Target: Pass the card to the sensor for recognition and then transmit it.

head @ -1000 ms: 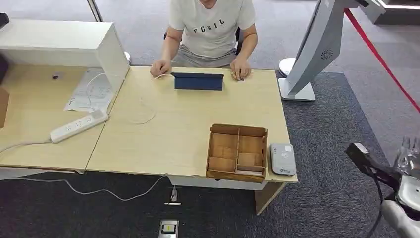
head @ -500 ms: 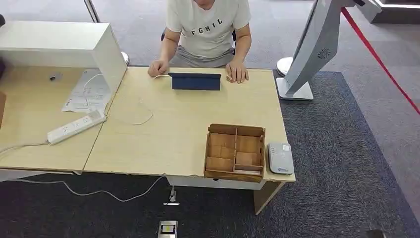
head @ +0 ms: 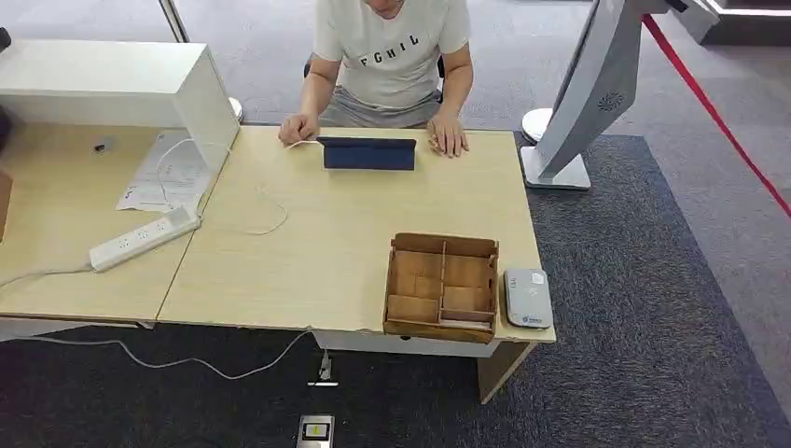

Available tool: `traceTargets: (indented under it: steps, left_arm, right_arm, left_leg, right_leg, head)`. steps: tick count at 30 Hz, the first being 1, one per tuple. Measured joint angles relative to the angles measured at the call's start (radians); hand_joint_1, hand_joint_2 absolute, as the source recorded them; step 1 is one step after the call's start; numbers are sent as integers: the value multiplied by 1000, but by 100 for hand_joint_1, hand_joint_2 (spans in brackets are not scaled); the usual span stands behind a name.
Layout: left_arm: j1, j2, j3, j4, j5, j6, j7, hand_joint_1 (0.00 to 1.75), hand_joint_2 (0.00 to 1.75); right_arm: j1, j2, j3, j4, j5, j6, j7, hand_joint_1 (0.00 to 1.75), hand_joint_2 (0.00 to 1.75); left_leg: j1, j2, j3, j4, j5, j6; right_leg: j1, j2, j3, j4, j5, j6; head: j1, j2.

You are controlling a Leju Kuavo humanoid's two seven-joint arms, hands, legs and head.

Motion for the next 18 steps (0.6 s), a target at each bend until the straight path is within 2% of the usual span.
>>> traceTargets:
  steps: [2,4,9,18]
  left_arm:
    - [0,5,0,0,-3,-8,3,0,0]
    - [0,37,0,0,-11,-21,18,0,0]
    - [2,41,0,0,-14,-27,21,0,0]
    - [8,41,0,-1,-18,-28,33,0,0]
  right_arm:
    - [-1,7,0,5,-1,0,-2,0,0]
    - [-8,54,0,47,2,14,-11,0,0]
    - [-12,75,0,69,23,38,-2,0,0]
    - [-13,94,2,89,38,40,3,0,0]
  left_leg:
    - [0,0,0,0,0,0]
    - [0,0,0,0,0,0]
    - [-1,0,0,0,0,0]
    - [-1,0,0,0,0,0]
  right_leg:
    - [0,0,0,0,0,0]
    - [-1,0,0,0,0,0]
    - [-1,0,0,0,0,0]
    - [-1,0,0,0,0,0]
  head:
    - [0,0]
    - [0,0]
    - [0,0]
    - [0,0]
